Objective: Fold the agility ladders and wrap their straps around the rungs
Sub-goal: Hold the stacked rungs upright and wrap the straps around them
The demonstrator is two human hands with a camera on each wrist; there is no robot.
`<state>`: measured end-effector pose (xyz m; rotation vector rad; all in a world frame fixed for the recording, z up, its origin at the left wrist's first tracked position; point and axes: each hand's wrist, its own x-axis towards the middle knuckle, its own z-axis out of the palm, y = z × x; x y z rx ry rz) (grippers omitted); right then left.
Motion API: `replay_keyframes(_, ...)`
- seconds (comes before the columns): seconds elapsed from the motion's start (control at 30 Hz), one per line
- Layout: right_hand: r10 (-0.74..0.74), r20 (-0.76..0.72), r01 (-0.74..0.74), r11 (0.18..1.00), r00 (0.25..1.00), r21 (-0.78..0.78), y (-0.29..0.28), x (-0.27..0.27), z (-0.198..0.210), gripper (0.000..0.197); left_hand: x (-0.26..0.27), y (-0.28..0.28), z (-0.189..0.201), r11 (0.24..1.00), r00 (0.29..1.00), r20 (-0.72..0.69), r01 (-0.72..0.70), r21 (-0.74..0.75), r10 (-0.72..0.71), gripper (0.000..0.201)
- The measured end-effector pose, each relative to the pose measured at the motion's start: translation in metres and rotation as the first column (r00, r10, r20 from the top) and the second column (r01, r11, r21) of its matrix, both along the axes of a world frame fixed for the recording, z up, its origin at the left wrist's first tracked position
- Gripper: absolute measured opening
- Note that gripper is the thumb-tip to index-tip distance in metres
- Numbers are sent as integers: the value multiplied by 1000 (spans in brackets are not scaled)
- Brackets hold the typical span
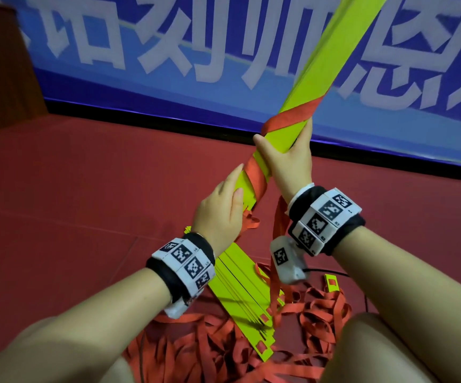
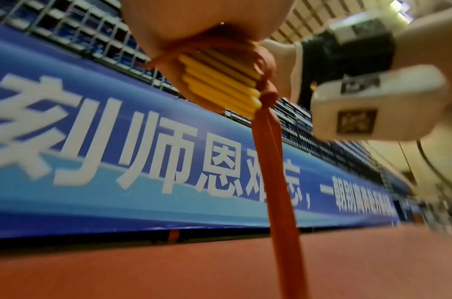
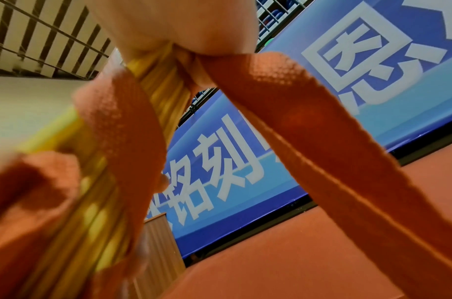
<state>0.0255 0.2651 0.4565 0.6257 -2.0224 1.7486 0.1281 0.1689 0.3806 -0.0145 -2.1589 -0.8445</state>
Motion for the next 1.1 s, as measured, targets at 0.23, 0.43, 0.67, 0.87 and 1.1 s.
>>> replay_keyframes(0.23,164,-98,-173,980,982,-94,4,10,3,85,16,-2,21,255,670,-7,292,922,-742,34)
replay_keyframes(0.43,313,-123,-308,950,942,60,17,10,13,51,17,2,24,320,723,4,301,898,-691,36)
replay_keyframes(0.67,342,45,-337,881,938,331,42,1,16,19,6,2,9,655,903,74,249,713,-424,49)
replay_keyframes(0.87,369,314,-469,807,875,359,49,1,7,11,-1,-9,8,763,966,64,158,627,-252,58)
replay_keyframes(1.1,268,273,-354,868,924,347,39,0,-6,17,-12,-8,5,854,989,78,67,517,-124,68)
